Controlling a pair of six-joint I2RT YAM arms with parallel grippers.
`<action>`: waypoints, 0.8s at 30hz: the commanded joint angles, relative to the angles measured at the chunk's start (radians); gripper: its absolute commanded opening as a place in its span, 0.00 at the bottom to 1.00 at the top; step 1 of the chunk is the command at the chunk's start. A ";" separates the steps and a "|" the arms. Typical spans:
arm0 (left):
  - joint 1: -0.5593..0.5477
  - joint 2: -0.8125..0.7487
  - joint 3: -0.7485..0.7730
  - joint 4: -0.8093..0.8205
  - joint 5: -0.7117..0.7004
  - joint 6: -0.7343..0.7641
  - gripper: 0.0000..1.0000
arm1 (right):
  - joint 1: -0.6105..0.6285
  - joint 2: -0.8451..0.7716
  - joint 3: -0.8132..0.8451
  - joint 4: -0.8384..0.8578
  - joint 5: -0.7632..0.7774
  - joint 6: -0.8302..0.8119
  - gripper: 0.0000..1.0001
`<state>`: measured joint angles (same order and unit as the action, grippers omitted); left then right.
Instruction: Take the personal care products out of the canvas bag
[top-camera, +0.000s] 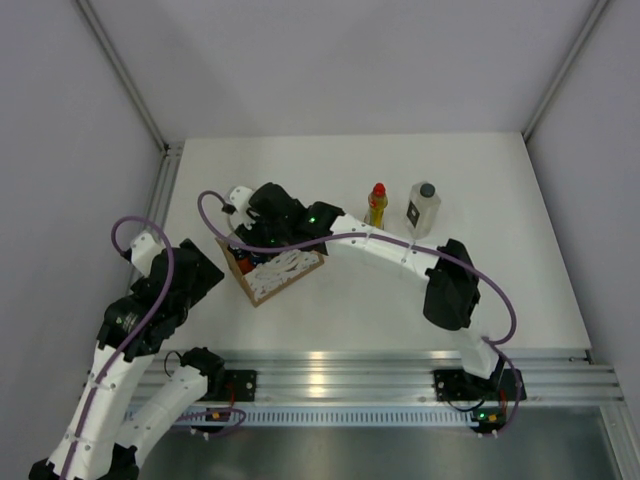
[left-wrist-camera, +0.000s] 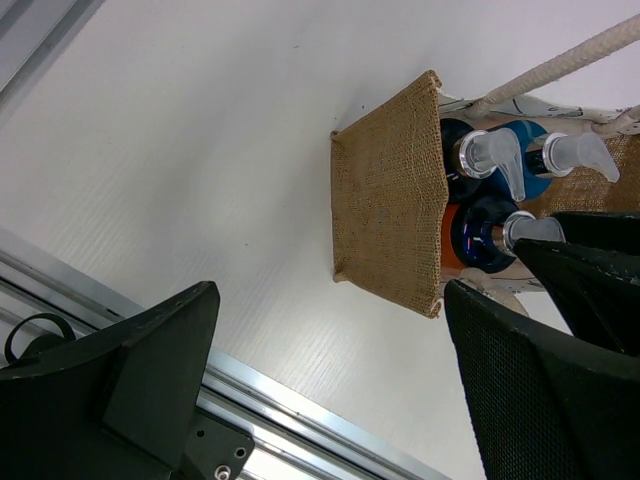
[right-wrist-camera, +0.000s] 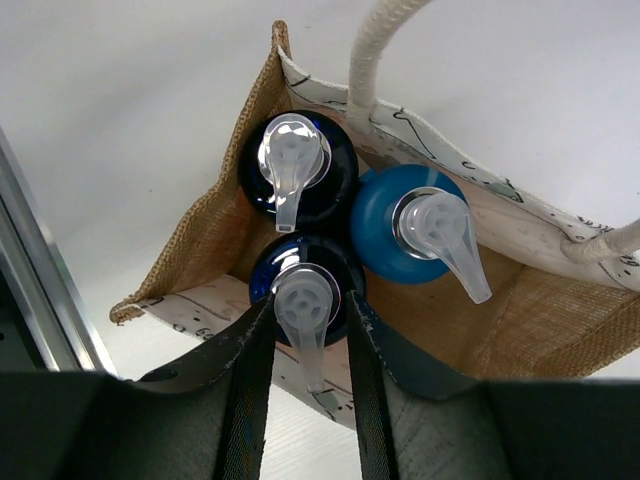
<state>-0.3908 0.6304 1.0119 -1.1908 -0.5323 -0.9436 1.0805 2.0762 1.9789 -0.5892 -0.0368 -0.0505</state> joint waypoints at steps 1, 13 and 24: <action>0.000 -0.006 0.019 -0.016 -0.011 -0.001 0.98 | 0.009 0.019 0.047 -0.009 0.009 -0.012 0.32; 0.000 -0.008 0.013 -0.018 0.005 0.002 0.98 | 0.006 0.047 0.084 -0.009 -0.006 -0.022 0.27; 0.001 -0.012 0.013 -0.016 0.006 0.003 0.98 | 0.006 0.024 0.063 -0.009 -0.003 -0.020 0.16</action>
<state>-0.3908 0.6300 1.0119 -1.1908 -0.5209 -0.9436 1.0798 2.1105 2.0182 -0.5915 -0.0479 -0.0612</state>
